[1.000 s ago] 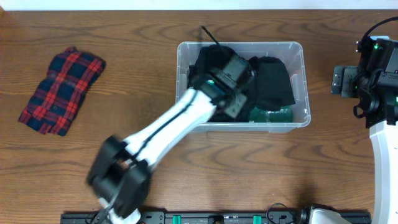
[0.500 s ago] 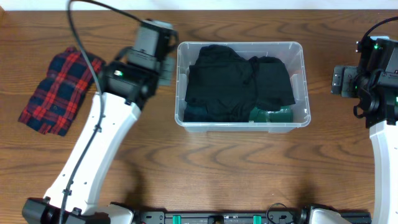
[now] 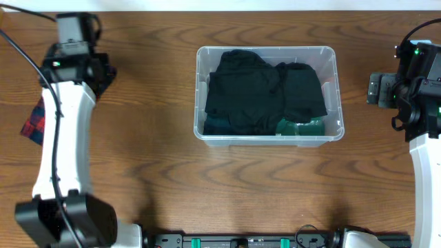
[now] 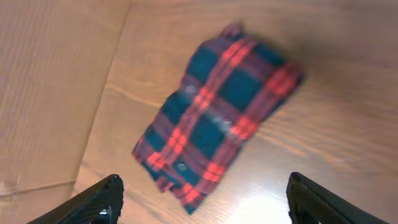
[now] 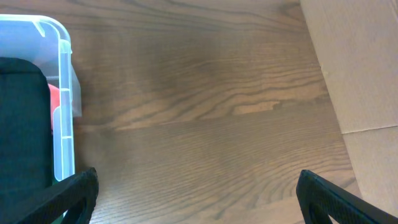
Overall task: Pack container
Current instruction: 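Lower the left gripper onto the plaid shirt and grasp it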
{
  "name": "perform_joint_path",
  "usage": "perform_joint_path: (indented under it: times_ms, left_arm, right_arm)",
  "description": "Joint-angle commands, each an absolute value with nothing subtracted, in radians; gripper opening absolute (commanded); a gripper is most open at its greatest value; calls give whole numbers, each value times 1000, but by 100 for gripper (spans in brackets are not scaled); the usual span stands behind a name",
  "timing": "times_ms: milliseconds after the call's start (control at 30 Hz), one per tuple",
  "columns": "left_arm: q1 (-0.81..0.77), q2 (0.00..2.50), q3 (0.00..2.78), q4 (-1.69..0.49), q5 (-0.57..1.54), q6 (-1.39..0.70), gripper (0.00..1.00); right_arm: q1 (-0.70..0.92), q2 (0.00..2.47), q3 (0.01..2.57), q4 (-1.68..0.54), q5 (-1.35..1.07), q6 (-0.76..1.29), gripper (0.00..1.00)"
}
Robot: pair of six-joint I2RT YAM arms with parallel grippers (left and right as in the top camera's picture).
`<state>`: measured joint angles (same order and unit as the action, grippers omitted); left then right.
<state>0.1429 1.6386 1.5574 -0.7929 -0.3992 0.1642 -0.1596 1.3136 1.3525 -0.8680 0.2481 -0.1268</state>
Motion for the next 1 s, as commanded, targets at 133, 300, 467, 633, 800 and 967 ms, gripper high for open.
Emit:
perform_joint_path:
  times_ms: [133, 300, 467, 633, 800, 967]
  left_arm:
    - [225, 1769, 1542, -776, -412, 347, 84]
    - [242, 1863, 1542, -772, -412, 348, 85]
    - [249, 1941, 1542, -763, -412, 369, 88]
    - [253, 2001, 1542, -751, -412, 370, 88]
    - [259, 2063, 1542, -686, -412, 370, 88]
    - [259, 2096, 1542, -635, -412, 370, 88]
  right_arm:
    - [-163, 1308, 1361, -868, 261, -109, 99]
    - [-163, 1308, 1361, -868, 261, -109, 99]
    - [-163, 1308, 1361, -868, 261, -109, 99]
    - [-163, 1308, 1361, -868, 260, -109, 99]
    - [-163, 1308, 1361, -868, 260, -109, 99]
    - [-163, 1308, 1361, -868, 258, -109, 99]
